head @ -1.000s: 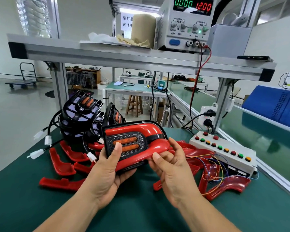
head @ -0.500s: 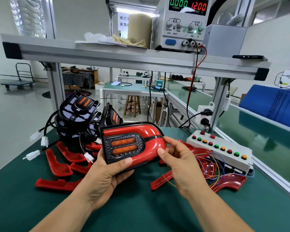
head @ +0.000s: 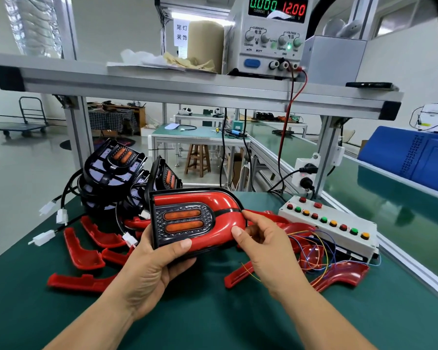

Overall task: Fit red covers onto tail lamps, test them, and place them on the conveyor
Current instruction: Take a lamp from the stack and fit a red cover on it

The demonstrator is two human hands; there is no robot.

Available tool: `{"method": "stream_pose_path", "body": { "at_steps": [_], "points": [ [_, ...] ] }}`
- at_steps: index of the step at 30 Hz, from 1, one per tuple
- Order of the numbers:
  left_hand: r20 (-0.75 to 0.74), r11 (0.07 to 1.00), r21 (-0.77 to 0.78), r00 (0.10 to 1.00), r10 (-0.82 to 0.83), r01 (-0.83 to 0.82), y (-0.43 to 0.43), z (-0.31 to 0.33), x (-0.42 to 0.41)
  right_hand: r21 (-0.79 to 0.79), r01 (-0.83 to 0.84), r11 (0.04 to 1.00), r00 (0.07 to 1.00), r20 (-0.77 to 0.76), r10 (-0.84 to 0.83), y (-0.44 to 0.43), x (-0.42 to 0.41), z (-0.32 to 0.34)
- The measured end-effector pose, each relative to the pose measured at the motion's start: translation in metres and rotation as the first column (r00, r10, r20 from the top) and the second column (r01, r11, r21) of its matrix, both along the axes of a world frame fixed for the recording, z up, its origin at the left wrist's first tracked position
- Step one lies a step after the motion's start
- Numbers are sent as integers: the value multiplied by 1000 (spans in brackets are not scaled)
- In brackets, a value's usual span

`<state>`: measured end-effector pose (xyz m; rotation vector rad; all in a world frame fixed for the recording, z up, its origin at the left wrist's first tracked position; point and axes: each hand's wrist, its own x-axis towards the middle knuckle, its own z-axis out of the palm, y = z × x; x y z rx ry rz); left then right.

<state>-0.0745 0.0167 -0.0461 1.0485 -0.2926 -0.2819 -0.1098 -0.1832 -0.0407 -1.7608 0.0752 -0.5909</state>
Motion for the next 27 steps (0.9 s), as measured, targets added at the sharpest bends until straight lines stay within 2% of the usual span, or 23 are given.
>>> {"method": "stream_pose_path", "body": {
  "at_steps": [6, 9, 11, 13, 15, 16, 20, 23, 27],
  "points": [
    [-15, 1000, -6, 1000, 7, -7, 1, 1, 0, -224, 84, 971, 996, 16, -82, -1, -6, 3],
    [-13, 1000, -6, 1000, 17, -17, 3, 2, 1, -259, 114, 959, 993, 4, -116, -3, -5, 2],
    [-10, 1000, -2, 1000, 8, -8, 3, 2, 1, -141, 91, 986, 992, -72, -102, -2, -6, 2],
    [-6, 1000, 7, 1000, -7, 7, 4, 1, 1, 206, -39, 978, 987, -142, 70, 3, -6, 1],
    [1, 1000, 20, 1000, -24, 24, 5, 1, 1, 503, -185, 844, 955, -112, 276, 6, -4, -1],
    [5, 999, 28, 999, -32, 31, 5, 1, 1, 555, -223, 802, 942, -89, 323, 7, -4, -1],
    [-6, 998, 44, 999, -42, 42, 5, 1, 1, 545, -242, 803, 949, -39, 313, 7, -3, -2],
    [-24, 999, 49, 1000, -14, 16, 4, 1, 0, 484, -234, 843, 954, -54, 296, 8, -5, -1],
    [-51, 997, 73, 999, 15, -11, 5, 1, 0, 498, -246, 831, 943, -77, 325, 10, -7, -1]
  ]
}}
